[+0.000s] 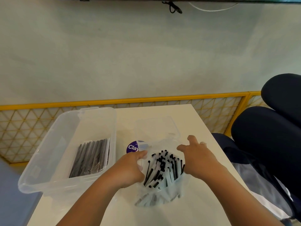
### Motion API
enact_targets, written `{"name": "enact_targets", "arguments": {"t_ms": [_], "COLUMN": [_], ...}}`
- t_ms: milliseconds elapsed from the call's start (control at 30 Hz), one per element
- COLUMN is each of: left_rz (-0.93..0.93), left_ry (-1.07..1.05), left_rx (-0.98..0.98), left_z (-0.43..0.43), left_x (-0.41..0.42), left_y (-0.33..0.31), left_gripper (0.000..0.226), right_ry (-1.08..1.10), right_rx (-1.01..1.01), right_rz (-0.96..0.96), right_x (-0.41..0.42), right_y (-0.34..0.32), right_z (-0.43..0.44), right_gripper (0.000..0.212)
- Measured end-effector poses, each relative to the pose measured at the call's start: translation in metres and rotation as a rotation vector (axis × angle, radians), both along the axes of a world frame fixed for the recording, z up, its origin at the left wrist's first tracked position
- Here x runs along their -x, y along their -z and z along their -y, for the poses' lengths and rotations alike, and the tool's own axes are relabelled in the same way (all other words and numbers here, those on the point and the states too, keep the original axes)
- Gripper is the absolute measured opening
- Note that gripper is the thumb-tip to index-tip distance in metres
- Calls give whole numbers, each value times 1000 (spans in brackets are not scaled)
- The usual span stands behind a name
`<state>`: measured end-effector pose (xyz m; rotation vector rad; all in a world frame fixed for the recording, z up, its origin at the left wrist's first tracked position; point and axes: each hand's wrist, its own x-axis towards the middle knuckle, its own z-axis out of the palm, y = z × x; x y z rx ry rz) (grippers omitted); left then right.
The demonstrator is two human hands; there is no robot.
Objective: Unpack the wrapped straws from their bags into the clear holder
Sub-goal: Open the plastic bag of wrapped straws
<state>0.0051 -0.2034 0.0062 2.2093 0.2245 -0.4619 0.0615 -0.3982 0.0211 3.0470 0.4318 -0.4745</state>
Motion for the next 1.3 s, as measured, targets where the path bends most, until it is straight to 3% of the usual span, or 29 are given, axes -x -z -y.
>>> {"name": "enact_targets", "arguments": {"t_ms": [267,600,1000,1300], "left_rz": [-37,-68,-122,-90], "left_ry": [-41,-70,-88,-214], "left_rx": [100,278,542,620], "left_z": [2,4,3,7], "left_x": [2,8,4,3], "left_y": [9,23,39,45], "left_gripper": [94,101,92,79], "right_ry": [-59,-48,-43,-28], "right_rx": [-245,-526,-642,-678], "right_rz": [-280,-444,-451,-477], "right_x": [-6,0,3,5], "right_y": [16,41,72,77], "right_z": [10,23,20,17], "right_gripper": [96,112,96,103]}}
